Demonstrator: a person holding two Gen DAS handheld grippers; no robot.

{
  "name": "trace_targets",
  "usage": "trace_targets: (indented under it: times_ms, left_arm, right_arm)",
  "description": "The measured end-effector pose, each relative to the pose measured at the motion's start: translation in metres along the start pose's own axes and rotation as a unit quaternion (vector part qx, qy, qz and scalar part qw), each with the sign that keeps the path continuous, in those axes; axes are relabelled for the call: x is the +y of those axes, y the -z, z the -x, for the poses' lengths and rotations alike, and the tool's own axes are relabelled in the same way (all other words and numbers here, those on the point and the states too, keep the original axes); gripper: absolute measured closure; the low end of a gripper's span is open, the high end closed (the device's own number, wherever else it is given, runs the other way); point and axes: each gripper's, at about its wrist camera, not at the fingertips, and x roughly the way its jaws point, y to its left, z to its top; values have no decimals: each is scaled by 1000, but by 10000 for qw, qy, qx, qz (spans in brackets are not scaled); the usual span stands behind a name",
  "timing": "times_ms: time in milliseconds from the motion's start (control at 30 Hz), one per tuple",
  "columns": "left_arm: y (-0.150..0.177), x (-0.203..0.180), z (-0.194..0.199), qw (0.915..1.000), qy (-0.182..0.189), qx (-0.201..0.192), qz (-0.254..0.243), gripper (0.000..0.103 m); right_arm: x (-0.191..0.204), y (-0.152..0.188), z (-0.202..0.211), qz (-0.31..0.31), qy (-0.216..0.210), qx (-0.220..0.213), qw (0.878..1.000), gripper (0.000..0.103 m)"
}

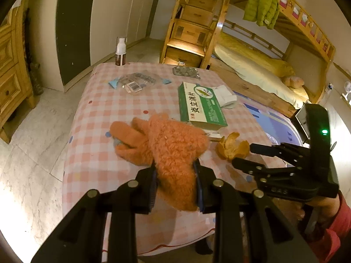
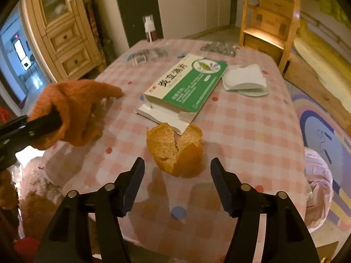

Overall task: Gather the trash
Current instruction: 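Grasp the orange peel with the right tool while the left tool holds the glove, then carry the glove and peel over the pink bag and open both tools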

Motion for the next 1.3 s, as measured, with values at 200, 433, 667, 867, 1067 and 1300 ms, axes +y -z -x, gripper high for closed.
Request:
trace_targets:
  times_ms: [200,433,667,867,1067,1300]
  left_arm:
    - [4,4,-1,10000,3,15,41,77]
    - [6,5,-1,10000,-28,14,55,77]
    - [-17,-18,30,9984,154,-382,-388,77]
    - [-34,-61,45,9930,551,-630,-832,77]
    - [-45,-109,30,9862,987,-540,-1214,77]
    - [-53,-180,-2,9725,1417,-358,-1815,77]
  right_arm:
    - [0,3,-8,28,47,113,9999,51]
    - [-2,2,-1,93,-66,-52,9999,77]
    - [-14,-8,63,-124,-192,-765,9968,82]
    - [-41,-2,109,-484,-45,-1216,9914,82]
    - [-82,19,134,-1017,226,-1425,9843,82]
    - [-143,52,160,-1704,729,-1614,9693,82]
